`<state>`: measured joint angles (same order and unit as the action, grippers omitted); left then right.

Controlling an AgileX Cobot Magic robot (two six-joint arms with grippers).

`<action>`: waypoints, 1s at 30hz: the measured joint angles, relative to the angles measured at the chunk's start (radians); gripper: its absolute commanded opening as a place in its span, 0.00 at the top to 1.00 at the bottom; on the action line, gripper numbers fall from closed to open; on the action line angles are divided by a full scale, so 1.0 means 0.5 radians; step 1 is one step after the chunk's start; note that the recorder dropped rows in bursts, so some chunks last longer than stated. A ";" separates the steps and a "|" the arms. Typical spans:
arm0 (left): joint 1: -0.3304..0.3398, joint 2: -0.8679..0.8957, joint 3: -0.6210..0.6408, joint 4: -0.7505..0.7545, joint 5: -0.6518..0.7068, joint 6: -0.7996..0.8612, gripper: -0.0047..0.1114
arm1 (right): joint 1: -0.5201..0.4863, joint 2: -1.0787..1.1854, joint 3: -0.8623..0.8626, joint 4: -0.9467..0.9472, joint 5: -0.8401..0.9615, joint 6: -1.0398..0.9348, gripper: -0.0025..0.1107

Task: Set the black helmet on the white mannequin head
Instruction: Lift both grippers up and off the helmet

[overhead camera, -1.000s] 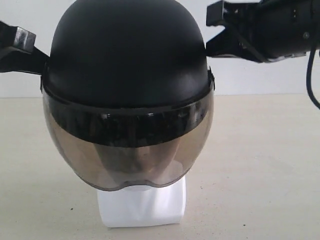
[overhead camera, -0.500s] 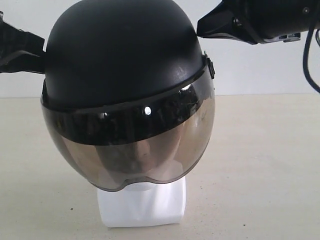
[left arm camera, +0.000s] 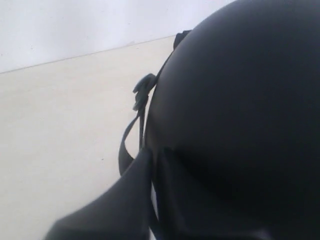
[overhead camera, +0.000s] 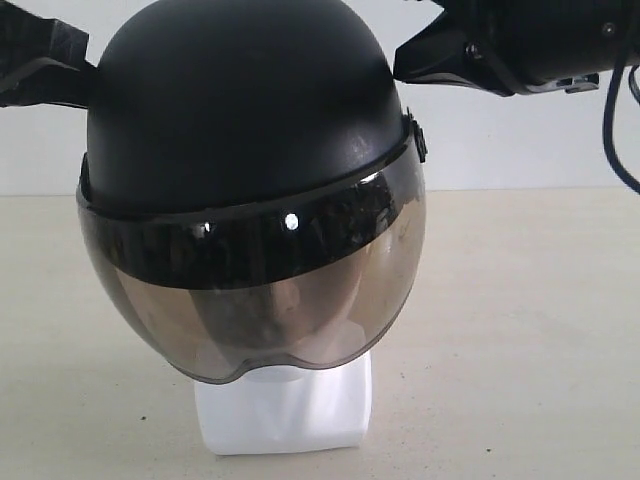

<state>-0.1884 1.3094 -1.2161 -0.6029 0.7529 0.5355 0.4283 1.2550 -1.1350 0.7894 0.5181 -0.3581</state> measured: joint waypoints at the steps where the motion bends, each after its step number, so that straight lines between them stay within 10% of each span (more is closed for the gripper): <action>1: 0.004 0.012 -0.005 -0.005 0.000 0.010 0.92 | 0.000 0.000 0.000 0.000 0.000 0.000 0.98; 30: 0.013 0.089 -0.094 -0.300 -0.077 0.171 0.92 | 0.000 0.005 0.176 -0.163 -0.034 0.162 0.98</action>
<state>-0.1821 1.3539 -1.2629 -0.7531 0.7143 0.6211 0.4283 1.2573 -1.0471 0.7078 0.5013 -0.2770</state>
